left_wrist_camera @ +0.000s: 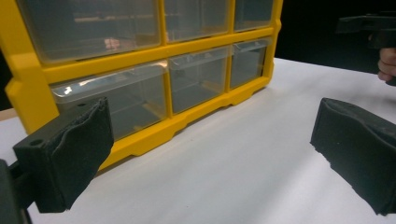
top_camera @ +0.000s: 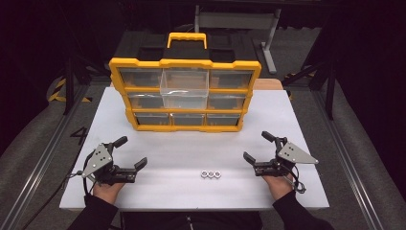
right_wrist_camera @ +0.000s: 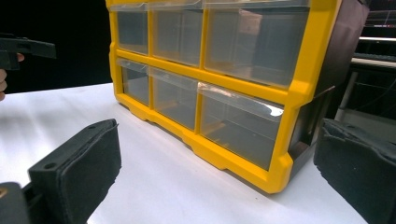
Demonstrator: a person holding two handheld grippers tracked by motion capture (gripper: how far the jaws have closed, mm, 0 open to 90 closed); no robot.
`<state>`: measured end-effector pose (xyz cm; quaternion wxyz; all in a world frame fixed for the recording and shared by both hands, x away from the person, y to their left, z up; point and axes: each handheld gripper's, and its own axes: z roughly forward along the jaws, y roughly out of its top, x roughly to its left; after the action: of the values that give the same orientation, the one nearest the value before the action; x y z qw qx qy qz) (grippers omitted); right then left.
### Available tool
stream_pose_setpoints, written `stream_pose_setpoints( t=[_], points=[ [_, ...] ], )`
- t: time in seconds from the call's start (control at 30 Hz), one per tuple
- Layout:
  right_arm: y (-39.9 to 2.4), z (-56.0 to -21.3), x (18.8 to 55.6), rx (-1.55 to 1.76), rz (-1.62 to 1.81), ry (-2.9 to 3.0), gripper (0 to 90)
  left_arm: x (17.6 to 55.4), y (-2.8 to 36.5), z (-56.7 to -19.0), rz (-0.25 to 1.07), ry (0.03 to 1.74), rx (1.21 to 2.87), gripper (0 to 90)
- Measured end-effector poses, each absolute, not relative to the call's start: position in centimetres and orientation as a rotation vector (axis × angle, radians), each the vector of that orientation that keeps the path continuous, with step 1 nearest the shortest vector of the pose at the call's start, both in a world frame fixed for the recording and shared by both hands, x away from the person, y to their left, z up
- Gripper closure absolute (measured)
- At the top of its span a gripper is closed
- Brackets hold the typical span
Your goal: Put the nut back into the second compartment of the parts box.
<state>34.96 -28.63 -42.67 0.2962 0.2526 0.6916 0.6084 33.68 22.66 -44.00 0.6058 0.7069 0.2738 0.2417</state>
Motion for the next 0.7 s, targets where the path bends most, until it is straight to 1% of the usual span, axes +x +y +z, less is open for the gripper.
stream_pose_setpoints(
  t=[0.7],
  points=[
    [-28.29, -42.14, 35.18, 0.628, 1.632, 1.867, 1.6, 33.53, 22.96, -43.78, 0.551, 0.639, 1.647, 0.2]
  ],
)
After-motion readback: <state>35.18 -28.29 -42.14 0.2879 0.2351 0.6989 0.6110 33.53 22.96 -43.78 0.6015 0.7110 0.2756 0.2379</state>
